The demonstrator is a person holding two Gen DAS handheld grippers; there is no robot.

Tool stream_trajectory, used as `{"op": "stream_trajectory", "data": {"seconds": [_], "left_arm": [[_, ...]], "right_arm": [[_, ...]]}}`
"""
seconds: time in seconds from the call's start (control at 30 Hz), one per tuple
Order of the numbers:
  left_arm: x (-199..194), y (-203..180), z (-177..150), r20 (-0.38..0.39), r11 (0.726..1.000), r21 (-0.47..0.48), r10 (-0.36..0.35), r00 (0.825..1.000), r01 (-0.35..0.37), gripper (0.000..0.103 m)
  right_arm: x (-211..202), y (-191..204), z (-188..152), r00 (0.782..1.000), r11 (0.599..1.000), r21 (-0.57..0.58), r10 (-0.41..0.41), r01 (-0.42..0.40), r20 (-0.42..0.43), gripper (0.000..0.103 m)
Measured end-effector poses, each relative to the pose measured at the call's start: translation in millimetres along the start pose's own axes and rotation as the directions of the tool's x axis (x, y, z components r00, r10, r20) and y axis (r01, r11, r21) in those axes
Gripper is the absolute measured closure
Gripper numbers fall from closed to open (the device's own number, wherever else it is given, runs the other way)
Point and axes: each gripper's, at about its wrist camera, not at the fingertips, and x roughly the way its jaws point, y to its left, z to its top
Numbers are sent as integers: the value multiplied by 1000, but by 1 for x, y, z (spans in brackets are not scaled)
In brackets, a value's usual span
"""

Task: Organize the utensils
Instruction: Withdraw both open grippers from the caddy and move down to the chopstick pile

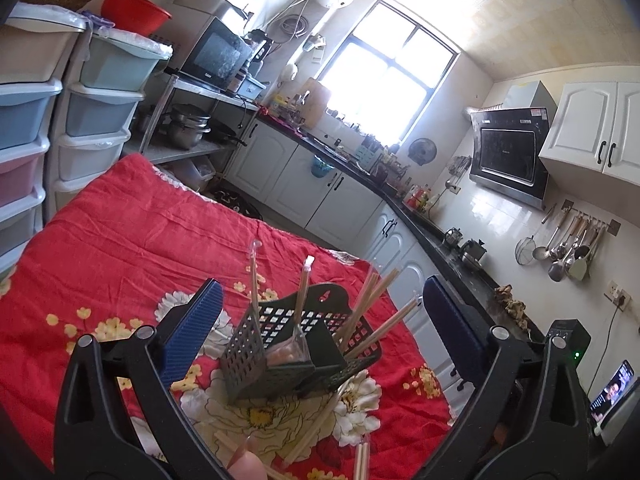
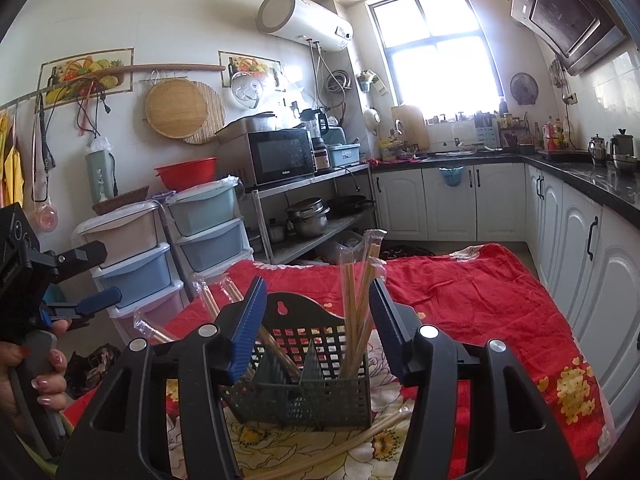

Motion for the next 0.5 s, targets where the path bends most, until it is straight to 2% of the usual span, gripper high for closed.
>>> {"op": "stream_trajectory", "data": {"seconds": [0.5], "left_arm": [[-2, 15, -20, -49, 999, -40, 17, 999, -19, 11]], "right_arm": [[-8, -1, -18, 997, 1000, 3, -2, 2, -73, 52]]}}
